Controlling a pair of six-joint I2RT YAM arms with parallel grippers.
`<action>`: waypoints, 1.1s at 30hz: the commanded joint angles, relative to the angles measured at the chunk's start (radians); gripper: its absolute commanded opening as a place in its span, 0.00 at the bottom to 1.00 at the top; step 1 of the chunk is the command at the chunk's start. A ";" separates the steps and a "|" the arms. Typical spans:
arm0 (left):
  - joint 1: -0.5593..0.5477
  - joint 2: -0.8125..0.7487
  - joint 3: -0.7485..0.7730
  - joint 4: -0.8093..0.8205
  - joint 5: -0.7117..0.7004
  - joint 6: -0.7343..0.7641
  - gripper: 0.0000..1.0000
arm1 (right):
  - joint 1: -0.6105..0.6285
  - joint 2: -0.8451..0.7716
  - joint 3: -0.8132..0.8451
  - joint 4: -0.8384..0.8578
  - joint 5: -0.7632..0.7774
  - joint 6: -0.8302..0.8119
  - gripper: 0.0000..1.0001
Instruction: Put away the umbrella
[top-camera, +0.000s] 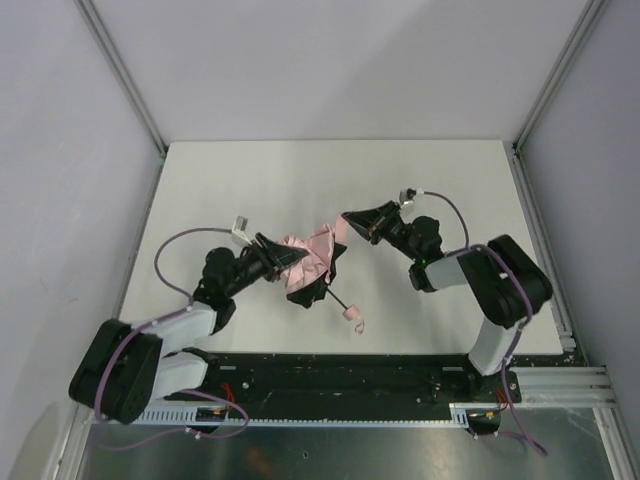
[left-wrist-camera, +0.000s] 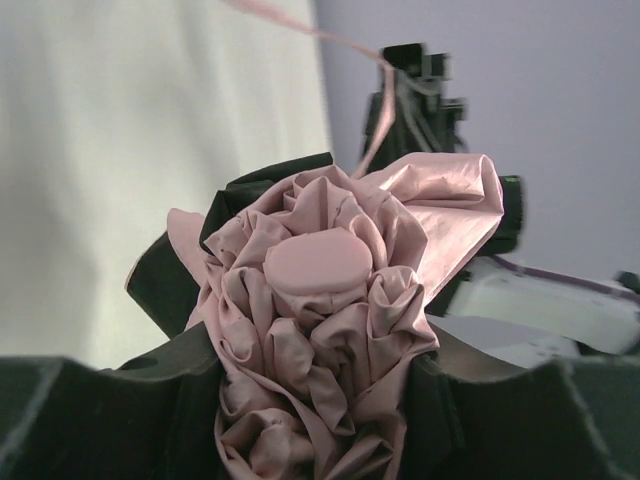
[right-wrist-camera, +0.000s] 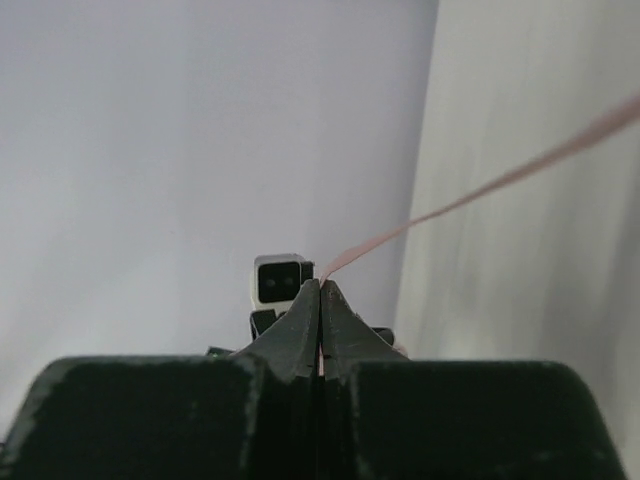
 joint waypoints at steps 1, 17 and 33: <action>-0.003 0.138 0.064 -0.185 -0.065 0.142 0.00 | -0.015 0.125 0.058 0.224 -0.079 -0.048 0.00; 0.002 0.476 0.129 -0.469 -0.238 0.234 0.00 | -0.073 0.471 0.177 0.076 -0.190 -0.260 0.00; -0.002 0.495 0.196 -0.642 -0.279 0.206 0.00 | -0.094 0.145 0.483 -1.230 0.119 -0.935 0.73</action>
